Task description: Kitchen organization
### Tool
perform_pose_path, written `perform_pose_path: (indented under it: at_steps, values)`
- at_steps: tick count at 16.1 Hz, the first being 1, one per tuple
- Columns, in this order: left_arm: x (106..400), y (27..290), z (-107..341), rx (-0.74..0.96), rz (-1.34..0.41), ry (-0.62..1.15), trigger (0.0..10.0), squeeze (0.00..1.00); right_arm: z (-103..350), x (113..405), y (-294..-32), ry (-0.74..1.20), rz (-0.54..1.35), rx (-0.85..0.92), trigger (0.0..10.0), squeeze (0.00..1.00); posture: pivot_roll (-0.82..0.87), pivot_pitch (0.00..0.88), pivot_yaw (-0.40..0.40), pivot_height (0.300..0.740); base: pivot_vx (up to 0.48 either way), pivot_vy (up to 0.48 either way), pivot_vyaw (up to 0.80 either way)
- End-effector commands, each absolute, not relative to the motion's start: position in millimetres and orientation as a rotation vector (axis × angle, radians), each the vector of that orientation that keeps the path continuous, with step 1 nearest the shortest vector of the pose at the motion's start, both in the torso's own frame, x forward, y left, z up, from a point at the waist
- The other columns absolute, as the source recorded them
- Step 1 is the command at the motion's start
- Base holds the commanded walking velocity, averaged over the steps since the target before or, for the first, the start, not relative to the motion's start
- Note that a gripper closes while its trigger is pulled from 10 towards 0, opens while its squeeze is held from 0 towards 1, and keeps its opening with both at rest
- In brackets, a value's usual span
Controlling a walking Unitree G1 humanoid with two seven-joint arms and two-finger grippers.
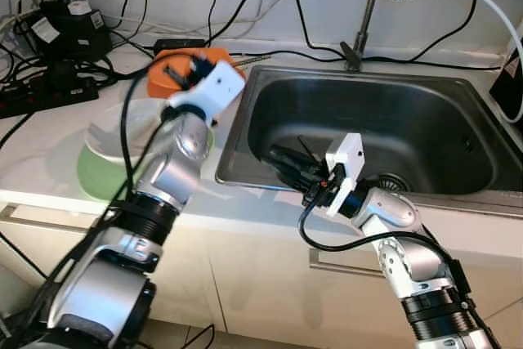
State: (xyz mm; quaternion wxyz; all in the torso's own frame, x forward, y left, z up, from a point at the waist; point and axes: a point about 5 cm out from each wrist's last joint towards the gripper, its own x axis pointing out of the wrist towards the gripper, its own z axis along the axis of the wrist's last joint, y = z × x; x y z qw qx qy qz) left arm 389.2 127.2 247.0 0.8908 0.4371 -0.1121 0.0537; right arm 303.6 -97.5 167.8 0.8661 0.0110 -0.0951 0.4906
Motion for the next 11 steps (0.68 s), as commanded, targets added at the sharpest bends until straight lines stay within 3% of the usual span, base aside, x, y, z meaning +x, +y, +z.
perform_pose_path:
  at_steps: [1, 4, 5, 6, 9, 11]
  values:
    - [387, 124, 259, 0.939, 0.116, -0.269, 0.0, 0.0, 171, 306, -98, -0.208, 1.022, 0.023, 10.0, 0.0, 0.07, 0.004, 0.02, 0.74, 0.0, 0.0, 0.0]
    - [379, 119, 285, 0.97, 0.143, -0.358, 0.0, 0.0, 170, 306, -97, -0.207, 1.024, 0.026, 10.0, 0.0, 0.07, 0.004, 0.019, 0.74, 0.0, 0.0, 0.0]
    - [376, 113, 291, 0.958, 0.128, -0.405, 5.4, 0.0, 170, 306, -97, -0.207, 1.023, 0.027, 10.0, 0.0, 0.07, 0.004, 0.019, 0.74, 0.0, 0.0, 0.0]
    - [369, 99, 301, 0.885, 0.057, -0.497, 10.0, 0.0, 170, 307, -97, -0.206, 1.02, 0.028, 10.0, 0.0, 0.07, 0.004, 0.018, 0.74, 0.0, 0.0, 0.0]
    - [346, 59, 303, 0.671, -0.22, -0.683, 10.0, 0.0, 169, 307, -98, -0.203, 1.015, 0.029, 10.0, 0.0, 0.06, 0.004, 0.021, 0.74, 0.0, 0.0, 0.0]
    - [337, 51, 302, 0.585, -0.294, -0.718, 10.0, 0.0, 168, 307, -98, -0.202, 1.011, 0.029, 10.0, 0.0, 0.06, 0.004, 0.021, 0.74, 0.0, 0.0, 0.0]
